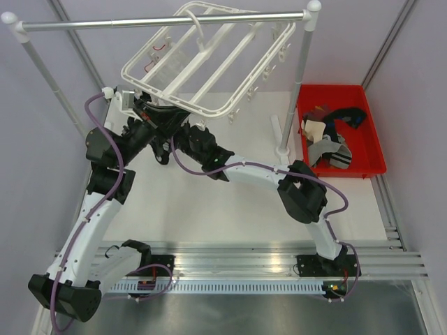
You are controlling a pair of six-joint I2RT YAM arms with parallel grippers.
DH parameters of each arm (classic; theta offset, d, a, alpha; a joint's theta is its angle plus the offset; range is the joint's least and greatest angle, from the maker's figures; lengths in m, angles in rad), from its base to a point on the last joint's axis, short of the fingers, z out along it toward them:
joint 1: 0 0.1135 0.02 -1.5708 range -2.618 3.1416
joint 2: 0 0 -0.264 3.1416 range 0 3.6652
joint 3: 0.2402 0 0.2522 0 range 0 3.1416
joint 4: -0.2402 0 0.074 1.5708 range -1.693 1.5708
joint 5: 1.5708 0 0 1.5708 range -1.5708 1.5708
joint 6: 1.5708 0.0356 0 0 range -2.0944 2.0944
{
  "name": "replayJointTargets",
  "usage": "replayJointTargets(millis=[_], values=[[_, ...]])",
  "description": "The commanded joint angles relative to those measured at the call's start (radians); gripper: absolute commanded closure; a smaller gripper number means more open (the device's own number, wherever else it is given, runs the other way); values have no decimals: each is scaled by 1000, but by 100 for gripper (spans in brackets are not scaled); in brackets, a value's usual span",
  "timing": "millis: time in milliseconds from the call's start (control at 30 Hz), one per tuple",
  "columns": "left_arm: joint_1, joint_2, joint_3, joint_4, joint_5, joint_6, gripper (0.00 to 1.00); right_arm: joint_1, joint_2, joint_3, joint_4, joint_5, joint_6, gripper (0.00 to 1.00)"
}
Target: Remove the socks clipped to the hanger
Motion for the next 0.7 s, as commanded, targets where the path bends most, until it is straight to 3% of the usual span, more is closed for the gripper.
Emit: replayJointTargets(millis=[0, 167, 267, 367, 400, 500, 600, 667], values=[[-22, 10, 40, 13, -22, 36, 98, 21, 66, 102, -23, 40, -4, 2], [-45, 14, 44, 12, -28, 46, 98, 21, 115, 173, -40, 60, 21, 5], [-50, 14, 43, 6, -31, 50, 98, 27, 129, 199, -45, 65, 29, 12], [-51, 14, 43, 2, -28, 48, 98, 36, 149, 240, -75, 91, 30, 35], [-53, 13, 43, 2, -27, 48, 98, 38, 153, 254, -82, 96, 33, 50], [-53, 10, 41, -7, -23, 51, 98, 45, 140, 248, -88, 123, 39, 77], [-53, 11, 43, -19, -17, 59, 98, 53, 110, 222, -86, 149, 46, 94], [-53, 7, 43, -36, -17, 66, 91, 59, 93, 205, -79, 154, 49, 99]])
